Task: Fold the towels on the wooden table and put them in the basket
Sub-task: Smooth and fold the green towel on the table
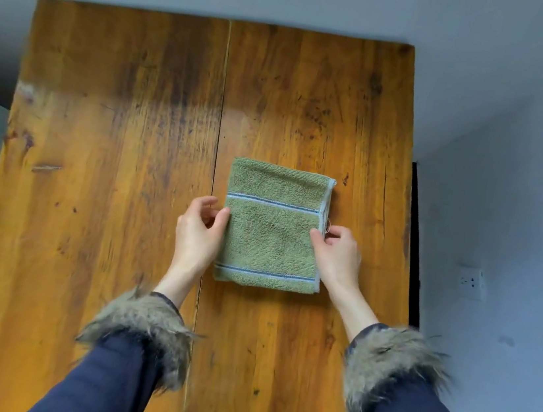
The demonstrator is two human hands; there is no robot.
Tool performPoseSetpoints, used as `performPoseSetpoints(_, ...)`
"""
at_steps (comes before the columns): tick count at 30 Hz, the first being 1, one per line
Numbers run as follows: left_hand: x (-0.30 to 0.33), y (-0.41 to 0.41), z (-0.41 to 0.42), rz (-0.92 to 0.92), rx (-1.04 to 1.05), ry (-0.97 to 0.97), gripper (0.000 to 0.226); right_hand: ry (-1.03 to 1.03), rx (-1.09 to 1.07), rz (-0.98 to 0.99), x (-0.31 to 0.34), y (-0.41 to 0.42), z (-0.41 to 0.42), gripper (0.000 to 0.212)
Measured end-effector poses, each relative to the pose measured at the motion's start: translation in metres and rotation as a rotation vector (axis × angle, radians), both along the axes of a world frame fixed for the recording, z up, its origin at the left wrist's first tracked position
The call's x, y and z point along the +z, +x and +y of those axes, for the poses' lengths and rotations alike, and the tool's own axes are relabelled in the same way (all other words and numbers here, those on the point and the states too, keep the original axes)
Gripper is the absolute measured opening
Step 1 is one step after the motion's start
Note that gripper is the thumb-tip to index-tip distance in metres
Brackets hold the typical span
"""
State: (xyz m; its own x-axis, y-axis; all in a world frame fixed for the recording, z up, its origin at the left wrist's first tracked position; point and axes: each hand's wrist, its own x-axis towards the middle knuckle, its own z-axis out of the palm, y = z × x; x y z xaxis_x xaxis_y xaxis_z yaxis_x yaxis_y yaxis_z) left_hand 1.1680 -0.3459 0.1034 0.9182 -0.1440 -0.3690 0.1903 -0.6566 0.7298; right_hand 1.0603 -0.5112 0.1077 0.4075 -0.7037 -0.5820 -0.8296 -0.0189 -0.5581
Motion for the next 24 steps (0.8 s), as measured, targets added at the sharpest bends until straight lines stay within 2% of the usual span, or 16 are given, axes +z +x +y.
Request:
performPoseSetpoints(3, -0.004, 0.007, 0.001, 0.06, -0.087, 0.082, 0.039, 0.116, -0.059, 0.023, -0.006, 0.007, -0.007, 0.046)
performPoseSetpoints(7, -0.01, 0.01, -0.001, 0.243, -0.108, 0.031, 0.047, 0.274, -0.027, 0.048, -0.003, 0.01, -0.011, 0.038)
performPoseSetpoints(12, 0.013, 0.004, 0.0, 0.445, -0.001, -0.188, 0.038, 0.363, 0.043, -0.03, 0.015, 0.003, -0.011, 0.039)
performPoseSetpoints(17, 0.043, -0.027, 0.057, 0.628, 0.105, -0.337, 0.025, 0.504, 0.252, -0.068, 0.052, -0.015, 0.017, 0.02)
performPoseSetpoints(24, 0.086, -0.095, 0.185, 0.668, 0.407, -0.527, 0.022, 0.539, 0.597, 0.003, 0.103, -0.017, 0.111, 0.012)
